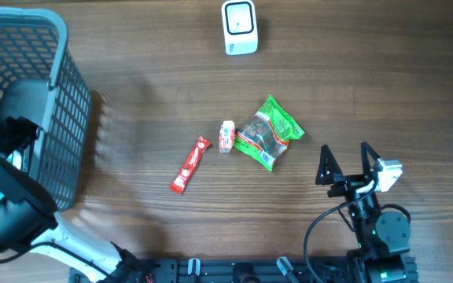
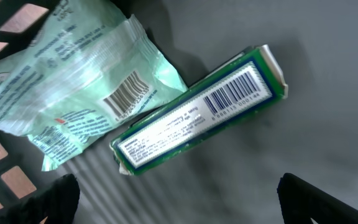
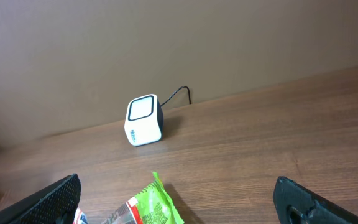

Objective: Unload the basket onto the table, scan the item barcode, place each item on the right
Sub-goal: 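Reach into the basket and grasp the green-white toothpaste box, then place the toothpaste box on the table beside the Nescafe stick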

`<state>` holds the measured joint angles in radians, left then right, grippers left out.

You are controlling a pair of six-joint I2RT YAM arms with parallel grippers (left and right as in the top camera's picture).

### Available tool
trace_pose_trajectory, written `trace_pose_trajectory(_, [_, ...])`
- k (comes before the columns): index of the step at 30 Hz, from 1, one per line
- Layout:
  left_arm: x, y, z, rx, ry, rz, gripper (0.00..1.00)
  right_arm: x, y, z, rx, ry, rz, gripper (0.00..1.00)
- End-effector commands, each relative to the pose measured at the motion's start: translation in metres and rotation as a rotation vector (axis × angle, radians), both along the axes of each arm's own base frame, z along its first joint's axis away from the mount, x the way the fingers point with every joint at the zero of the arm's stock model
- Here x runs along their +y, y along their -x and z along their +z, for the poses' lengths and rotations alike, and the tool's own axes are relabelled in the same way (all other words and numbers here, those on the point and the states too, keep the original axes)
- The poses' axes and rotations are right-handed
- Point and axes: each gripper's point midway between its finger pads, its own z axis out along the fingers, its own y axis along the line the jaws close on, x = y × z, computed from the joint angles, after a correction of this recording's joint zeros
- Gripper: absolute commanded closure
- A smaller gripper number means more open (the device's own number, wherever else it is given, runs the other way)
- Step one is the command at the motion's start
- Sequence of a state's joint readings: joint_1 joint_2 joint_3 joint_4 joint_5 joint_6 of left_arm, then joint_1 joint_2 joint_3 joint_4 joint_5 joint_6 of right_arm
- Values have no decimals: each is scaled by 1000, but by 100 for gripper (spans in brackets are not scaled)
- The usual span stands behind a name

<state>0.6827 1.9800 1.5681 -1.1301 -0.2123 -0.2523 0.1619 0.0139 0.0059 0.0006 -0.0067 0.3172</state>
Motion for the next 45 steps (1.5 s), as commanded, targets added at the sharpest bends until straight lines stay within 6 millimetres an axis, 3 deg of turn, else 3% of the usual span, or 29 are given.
trace_pose_trajectory(1, [6,9,-16,29,36,24,0,-2,0,2,-7,-2,-11,0])
trace_pose_trajectory(5, [10,20,-31,28,61,90,0,-2,0,2,-8,-1,-11,0])
trace_pose_trajectory(8, [1,11,-43,-37,113,90,0,-2,0,2,-7,-2,-11,0])
trace_pose_trajectory(10, [-2,5,-44,-66,136,89,6,-2,0,2,-7,-2,-11,0])
trace_pose_trajectory(14, [-7,-4,-44,-111,172,87,31,-2,0,2,-7,-2,-11,0])
trace_pose_trajectory(15, [-8,-5,-44,-119,179,87,50,-2,0,2,-8,-1,-11,0])
trace_pose_trajectory(16, [-10,-6,-44,-124,186,87,55,-2,0,2,-7,-2,-11,0])
trace_pose_trajectory(21, [-22,-17,-43,-188,259,86,61,-2,0,2,-7,-2,-11,0])
trace_pose_trajectory(23, [-21,-17,-43,-187,257,85,53,-2,0,2,-8,-2,-11,0])
trace_pose_trajectory(24, [-21,-17,-43,-187,257,86,56,-2,0,2,-8,-2,-11,0])
trace_pose_trajectory(26, [-22,-18,-43,-191,260,86,96,-2,0,2,-7,-2,-11,0])
trace_pose_trajectory(29, [-28,-32,-32,-266,305,79,96,-2,0,2,-7,-2,-11,0])
trace_pose_trajectory(31, [-32,-51,-2,-367,341,61,96,-2,0,2,-7,-2,-11,0])
trace_pose_trajectory(34, [-27,-61,58,-460,283,30,96,-2,0,2,-8,-2,-11,0])
trace_pose_trajectory(37, [-38,-59,147,-602,164,-10,96,-2,0,2,-7,-2,-11,0])
trace_pose_trajectory(39, [-54,-53,185,-676,115,-49,96,-2,0,2,-8,-1,-11,0])
trace_pose_trajectory(41, [-99,-41,231,-749,78,-144,96,-2,0,2,-7,-2,-11,0])
trace_pose_trajectory(45, [-190,-35,258,-775,129,-374,96,-2,0,2,-7,-2,-11,0])
